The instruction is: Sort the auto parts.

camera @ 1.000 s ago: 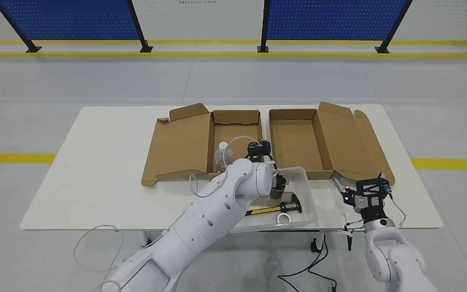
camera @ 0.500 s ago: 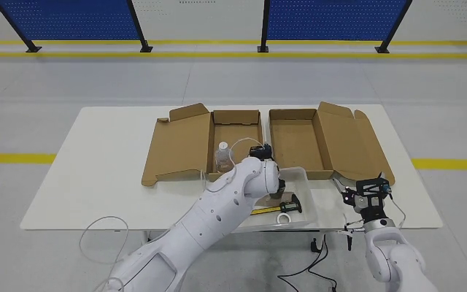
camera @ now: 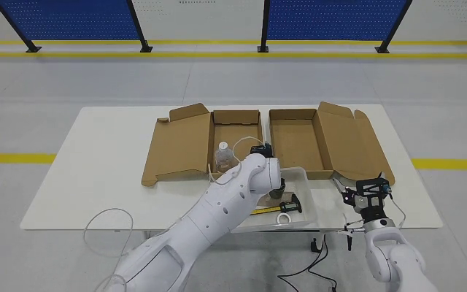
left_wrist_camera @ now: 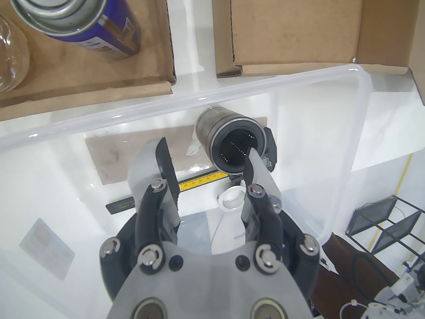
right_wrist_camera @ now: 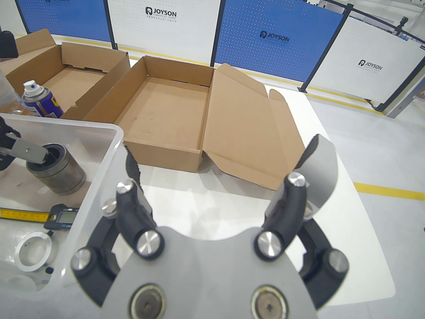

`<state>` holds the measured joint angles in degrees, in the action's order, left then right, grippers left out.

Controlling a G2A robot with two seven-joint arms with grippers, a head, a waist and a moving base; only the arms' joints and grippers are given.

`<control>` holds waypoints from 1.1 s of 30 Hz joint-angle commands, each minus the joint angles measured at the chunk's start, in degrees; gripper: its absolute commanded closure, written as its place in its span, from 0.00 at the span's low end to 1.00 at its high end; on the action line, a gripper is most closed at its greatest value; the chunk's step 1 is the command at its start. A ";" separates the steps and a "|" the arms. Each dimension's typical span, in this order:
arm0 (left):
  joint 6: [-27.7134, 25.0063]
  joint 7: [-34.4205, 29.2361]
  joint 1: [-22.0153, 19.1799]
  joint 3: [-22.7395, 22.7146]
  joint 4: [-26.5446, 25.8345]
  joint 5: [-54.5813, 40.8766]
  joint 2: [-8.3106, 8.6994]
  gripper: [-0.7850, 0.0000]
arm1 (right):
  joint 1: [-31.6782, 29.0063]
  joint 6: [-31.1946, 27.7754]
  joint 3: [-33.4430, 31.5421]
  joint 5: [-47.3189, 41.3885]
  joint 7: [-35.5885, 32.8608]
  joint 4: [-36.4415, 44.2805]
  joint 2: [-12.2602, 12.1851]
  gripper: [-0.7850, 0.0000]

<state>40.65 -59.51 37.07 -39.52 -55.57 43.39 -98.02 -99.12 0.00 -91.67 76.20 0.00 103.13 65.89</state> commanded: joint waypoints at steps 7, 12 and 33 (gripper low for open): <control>-0.38 0.54 -1.04 0.10 3.15 -0.56 -0.86 0.50 | 0.00 0.00 0.00 0.00 0.00 0.00 0.00 0.00; -0.57 0.46 -1.24 0.12 4.01 -0.49 -1.16 0.51 | 0.00 0.00 0.00 0.00 0.00 0.00 0.00 0.00; -2.13 0.83 -1.71 0.79 8.42 -1.31 -2.99 0.67 | 0.00 0.00 0.00 0.00 0.00 0.00 0.00 0.00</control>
<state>38.55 -58.75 35.40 -38.72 -47.38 42.05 -100.93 -99.12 0.00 -91.67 76.20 0.00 103.13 65.89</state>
